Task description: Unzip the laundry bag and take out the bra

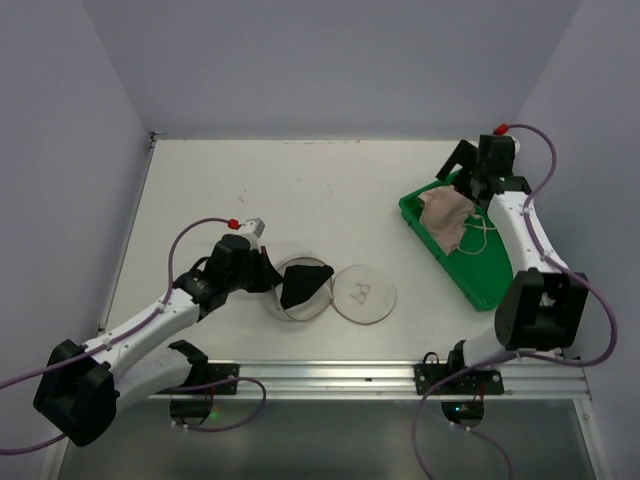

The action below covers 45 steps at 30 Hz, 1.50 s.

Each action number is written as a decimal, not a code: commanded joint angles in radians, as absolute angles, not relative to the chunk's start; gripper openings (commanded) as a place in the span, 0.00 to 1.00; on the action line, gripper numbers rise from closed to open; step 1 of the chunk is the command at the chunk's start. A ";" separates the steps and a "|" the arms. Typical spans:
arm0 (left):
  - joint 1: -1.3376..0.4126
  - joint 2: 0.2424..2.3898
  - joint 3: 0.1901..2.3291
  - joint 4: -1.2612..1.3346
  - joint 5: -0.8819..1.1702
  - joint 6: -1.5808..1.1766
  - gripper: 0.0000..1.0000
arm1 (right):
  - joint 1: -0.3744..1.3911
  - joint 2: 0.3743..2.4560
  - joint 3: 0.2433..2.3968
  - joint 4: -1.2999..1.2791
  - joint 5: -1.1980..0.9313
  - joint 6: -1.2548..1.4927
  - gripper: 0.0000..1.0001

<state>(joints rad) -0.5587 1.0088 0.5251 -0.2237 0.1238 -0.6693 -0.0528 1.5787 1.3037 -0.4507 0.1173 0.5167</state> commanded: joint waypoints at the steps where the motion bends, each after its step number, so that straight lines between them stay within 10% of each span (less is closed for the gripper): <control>1: -0.557 0.980 0.522 -0.187 0.135 -0.667 0.00 | -0.052 1.435 1.275 -0.466 0.043 0.520 0.99; 10: -0.557 0.931 0.517 -0.213 0.106 -0.678 0.01 | -0.009 1.116 1.062 -0.364 -0.185 0.508 0.95; 19: -0.555 0.933 0.502 -0.209 0.058 -0.698 0.01 | 0.542 0.953 0.796 -0.143 -0.190 0.548 0.96; 31: -0.555 0.936 0.457 -0.176 0.063 -0.744 0.01 | 0.917 1.250 0.775 0.026 0.040 0.875 0.95; 45: -0.555 0.969 0.443 -0.135 0.104 -0.746 0.01 | 0.928 1.466 0.828 0.124 0.006 0.904 0.94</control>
